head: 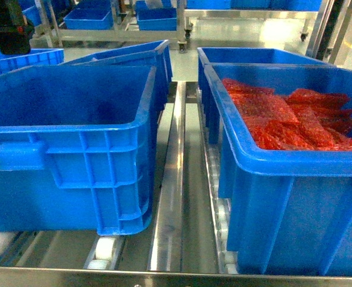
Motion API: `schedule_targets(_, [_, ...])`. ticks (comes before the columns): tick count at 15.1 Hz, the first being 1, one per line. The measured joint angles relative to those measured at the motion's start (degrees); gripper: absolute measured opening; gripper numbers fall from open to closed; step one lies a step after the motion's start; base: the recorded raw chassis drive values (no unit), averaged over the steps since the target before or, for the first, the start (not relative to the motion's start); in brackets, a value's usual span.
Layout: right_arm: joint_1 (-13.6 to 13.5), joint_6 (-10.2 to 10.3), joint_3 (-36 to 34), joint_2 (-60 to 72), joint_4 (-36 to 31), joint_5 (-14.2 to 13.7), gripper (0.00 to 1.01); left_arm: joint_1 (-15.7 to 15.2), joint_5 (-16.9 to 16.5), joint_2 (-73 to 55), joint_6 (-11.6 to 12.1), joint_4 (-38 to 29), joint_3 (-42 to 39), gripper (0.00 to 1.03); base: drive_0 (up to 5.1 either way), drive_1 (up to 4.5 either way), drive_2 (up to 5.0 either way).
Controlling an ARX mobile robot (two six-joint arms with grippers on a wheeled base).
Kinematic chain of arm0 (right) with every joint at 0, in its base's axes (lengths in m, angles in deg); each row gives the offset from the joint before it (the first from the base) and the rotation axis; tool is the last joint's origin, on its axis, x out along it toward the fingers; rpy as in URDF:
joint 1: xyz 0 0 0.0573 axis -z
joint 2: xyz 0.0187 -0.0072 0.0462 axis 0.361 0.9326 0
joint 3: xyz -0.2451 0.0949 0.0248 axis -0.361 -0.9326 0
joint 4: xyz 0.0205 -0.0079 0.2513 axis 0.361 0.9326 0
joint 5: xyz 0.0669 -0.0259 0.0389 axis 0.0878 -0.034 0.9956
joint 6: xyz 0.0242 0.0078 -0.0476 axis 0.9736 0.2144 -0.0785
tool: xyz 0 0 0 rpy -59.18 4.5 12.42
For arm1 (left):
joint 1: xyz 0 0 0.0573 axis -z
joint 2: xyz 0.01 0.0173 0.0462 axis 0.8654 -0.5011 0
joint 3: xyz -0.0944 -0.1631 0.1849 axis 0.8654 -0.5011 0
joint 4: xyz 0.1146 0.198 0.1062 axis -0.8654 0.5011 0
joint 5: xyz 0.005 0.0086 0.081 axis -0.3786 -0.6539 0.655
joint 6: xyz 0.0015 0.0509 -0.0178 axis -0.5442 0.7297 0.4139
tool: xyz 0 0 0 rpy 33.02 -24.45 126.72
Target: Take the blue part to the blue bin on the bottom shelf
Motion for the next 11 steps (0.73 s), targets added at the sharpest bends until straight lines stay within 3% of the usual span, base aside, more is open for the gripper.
schedule_targets(1, [0.0,0.0,0.0,0.0,0.0,0.0,0.98,0.0,0.0,0.0,0.02,0.02,0.0,1.0,0.0,0.0,0.0])
schedule_targets(11, [0.0,0.0,0.0,0.0,0.0,0.0,0.98,-0.13,-0.22,2.47,-0.04,2.86,-0.35,0.98,0.0,0.0,0.0])
